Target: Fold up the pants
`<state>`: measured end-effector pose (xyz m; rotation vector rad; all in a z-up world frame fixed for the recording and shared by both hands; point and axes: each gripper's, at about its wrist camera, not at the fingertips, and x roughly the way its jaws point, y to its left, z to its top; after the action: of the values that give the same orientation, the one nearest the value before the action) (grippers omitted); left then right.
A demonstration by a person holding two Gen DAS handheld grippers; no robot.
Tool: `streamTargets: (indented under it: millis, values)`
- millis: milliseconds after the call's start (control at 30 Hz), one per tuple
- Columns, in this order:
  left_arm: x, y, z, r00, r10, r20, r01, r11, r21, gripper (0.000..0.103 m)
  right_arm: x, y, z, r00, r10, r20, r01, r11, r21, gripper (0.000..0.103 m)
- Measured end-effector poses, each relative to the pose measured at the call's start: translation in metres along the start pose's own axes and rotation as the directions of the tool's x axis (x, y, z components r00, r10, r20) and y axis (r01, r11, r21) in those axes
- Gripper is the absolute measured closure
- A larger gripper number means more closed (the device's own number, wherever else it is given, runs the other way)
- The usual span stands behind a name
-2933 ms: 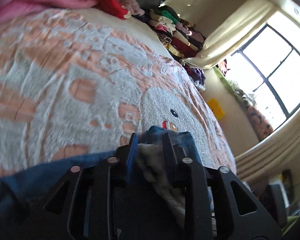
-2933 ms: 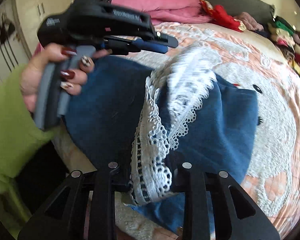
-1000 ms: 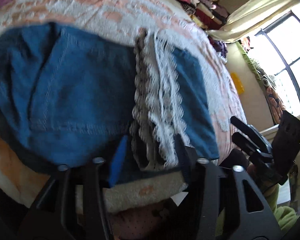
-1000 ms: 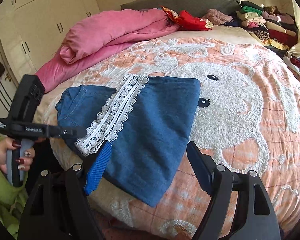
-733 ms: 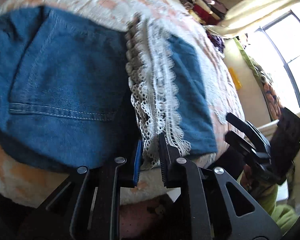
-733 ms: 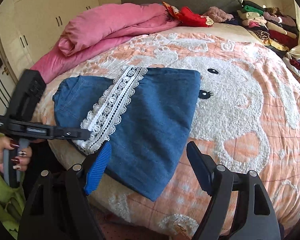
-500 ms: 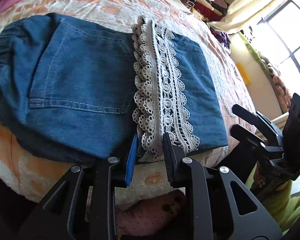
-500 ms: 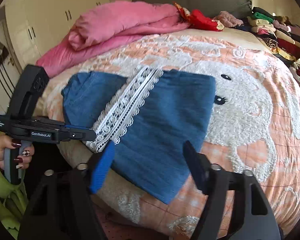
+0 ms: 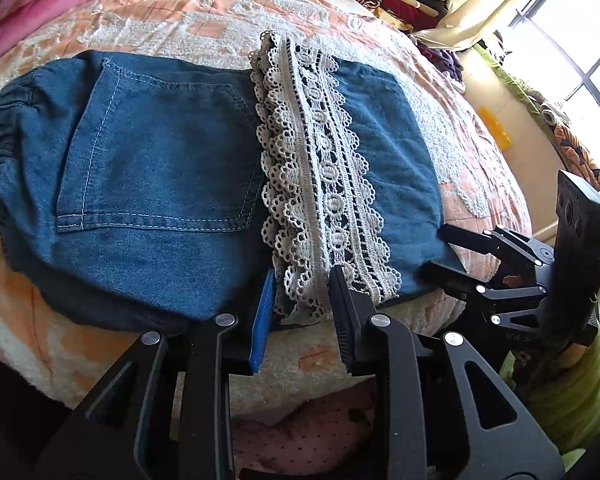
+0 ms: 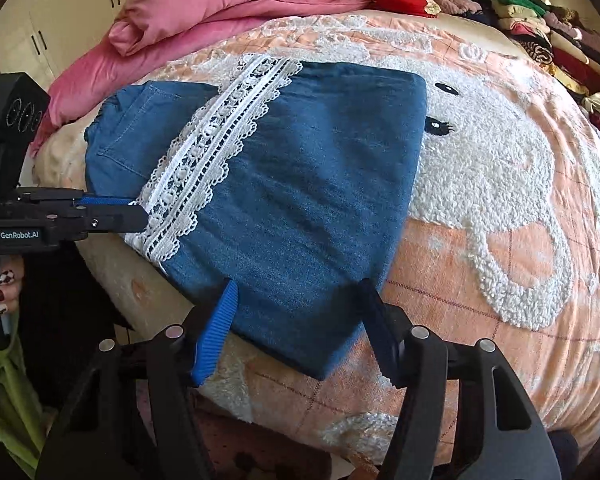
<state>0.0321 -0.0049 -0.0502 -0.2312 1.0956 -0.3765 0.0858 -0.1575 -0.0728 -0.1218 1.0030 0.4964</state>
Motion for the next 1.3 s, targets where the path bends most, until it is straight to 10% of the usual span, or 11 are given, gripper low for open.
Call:
streamTargets:
  millis: [433, 633, 1300]
  values:
    - [-0.012, -0.012, 0.003, 1.000, 0.020, 0.020, -0.021, 0.999, 0.025, 0.083, -0.036, 0.001, 0.000, 0.996, 0.027, 0.084, -0.028, 1.000, 0.011, 0.041]
    - [-0.022, -0.018, 0.004, 0.999, 0.021, 0.047, -0.023, 0.999, 0.047, 0.079, -0.054, 0.000, 0.001, 0.992, 0.031, 0.124, -0.034, 0.999, 0.022, 0.024]
    - [-0.069, -0.016, 0.003, 0.974, 0.121, 0.194, -0.137, 0.988, 0.072, 0.012, -0.092, 0.005, 0.023, 0.972, -0.032, 0.233, 0.022, 0.999, 0.048, 0.006]
